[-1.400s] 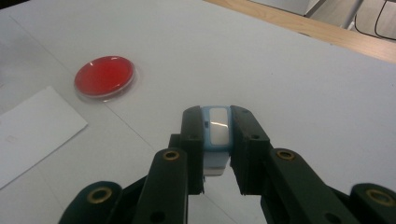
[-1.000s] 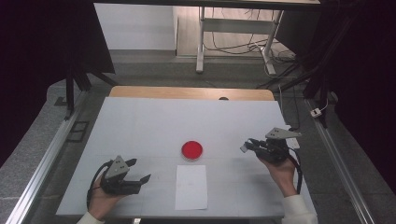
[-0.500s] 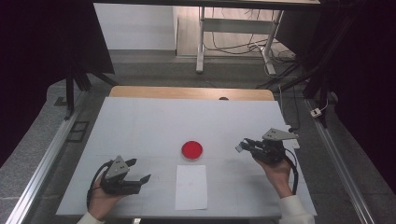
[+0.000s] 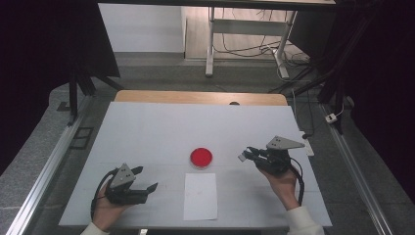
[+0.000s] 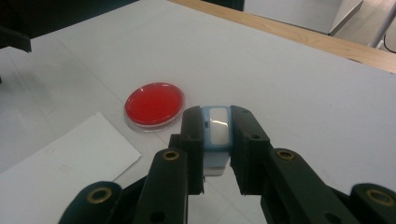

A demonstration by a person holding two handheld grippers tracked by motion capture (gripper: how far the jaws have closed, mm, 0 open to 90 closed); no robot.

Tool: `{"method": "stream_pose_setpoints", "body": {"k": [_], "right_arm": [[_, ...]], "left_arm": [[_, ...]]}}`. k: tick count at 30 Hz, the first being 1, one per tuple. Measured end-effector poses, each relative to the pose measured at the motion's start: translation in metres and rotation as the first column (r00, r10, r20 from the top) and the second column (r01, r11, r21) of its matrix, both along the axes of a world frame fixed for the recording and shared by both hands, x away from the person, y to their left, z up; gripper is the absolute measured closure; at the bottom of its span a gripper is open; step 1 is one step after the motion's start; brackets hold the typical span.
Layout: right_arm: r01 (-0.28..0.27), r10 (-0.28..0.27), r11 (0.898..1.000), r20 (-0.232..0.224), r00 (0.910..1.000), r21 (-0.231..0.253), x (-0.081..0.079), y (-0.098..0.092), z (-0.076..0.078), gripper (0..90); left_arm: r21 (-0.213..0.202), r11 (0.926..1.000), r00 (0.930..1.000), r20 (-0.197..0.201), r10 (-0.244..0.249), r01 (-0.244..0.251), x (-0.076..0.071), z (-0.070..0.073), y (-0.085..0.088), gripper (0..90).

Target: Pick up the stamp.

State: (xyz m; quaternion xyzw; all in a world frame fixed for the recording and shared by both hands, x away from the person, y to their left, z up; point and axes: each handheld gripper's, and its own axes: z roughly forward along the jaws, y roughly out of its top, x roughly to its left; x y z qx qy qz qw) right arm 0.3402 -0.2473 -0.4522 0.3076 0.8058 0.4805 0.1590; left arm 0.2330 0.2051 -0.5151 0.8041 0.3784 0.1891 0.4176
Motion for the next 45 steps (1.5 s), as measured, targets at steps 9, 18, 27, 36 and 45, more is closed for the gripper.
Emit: {"method": "stream_pose_setpoints", "body": {"k": [9, 18, 27, 36, 45], "right_arm": [[-0.022, 0.023, 0.999, -0.02, 0.9995, 0.044, -0.006, 0.01, 0.001, 74.9], [-0.074, 0.074, 0.997, -0.016, 0.9971, 0.039, -0.013, 0.027, 0.0, 74.9], [-0.103, 0.103, 0.994, -0.004, 0.9946, 0.036, -0.017, 0.039, 0.0, 74.9], [-0.137, 0.138, 0.99, -0.022, 0.9901, 0.044, -0.022, 0.051, -0.005, 74.9], [-0.178, 0.179, 0.983, -0.031, 0.9833, 0.04, -0.032, 0.068, -0.009, 74.9]], "left_arm": [[-0.013, 0.9999, 1.0, -0.005, 0.004, -0.004, -0.001, 0.0, 0.001, 21.0], [-0.044, 0.999, 0.9998, -0.017, -0.008, 0.007, -0.001, 0.002, 0.0, 21.0], [-0.033, 0.9995, 0.9998, -0.019, -0.003, 0.002, 0.0, 0.0, 0.0, 21.0], [-0.027, 0.9996, 0.9998, -0.019, -0.005, 0.005, 0.002, -0.002, -0.002, 21.0], [-0.033, 0.9994, 0.9998, -0.015, -0.013, 0.012, 0.002, -0.001, -0.002, 21.1]]}}
